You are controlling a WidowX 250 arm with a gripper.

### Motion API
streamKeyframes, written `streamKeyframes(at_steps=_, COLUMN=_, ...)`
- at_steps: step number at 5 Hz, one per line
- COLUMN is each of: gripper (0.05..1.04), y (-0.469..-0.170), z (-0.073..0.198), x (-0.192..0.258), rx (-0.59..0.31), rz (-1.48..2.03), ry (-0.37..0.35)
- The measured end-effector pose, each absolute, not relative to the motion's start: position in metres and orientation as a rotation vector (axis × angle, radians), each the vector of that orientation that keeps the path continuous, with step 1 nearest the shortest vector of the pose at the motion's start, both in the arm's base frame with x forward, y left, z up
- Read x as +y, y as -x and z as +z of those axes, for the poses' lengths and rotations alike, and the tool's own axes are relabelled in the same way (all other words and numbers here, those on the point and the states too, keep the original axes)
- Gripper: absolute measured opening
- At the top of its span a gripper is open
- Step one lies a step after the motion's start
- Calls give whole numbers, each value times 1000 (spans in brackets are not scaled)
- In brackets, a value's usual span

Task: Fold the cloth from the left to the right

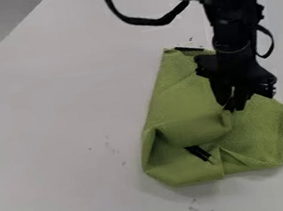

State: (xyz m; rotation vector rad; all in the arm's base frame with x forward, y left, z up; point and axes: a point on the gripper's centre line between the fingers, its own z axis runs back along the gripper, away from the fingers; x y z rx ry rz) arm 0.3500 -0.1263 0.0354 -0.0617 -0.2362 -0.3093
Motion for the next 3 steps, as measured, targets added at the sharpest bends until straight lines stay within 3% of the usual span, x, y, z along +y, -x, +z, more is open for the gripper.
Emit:
streamKeyframes(at_steps=1, gripper=822, y=-354, z=52, x=-134, rx=-213, rz=-309, ry=27)
streamKeyframes(at_steps=2, gripper=1006, y=-357, z=74, x=-149, rx=-201, rz=-297, ry=-6)
streamKeyframes(at_steps=3, gripper=1005, y=-358, z=83, x=-154, rx=-200, rz=-286, ry=-15)
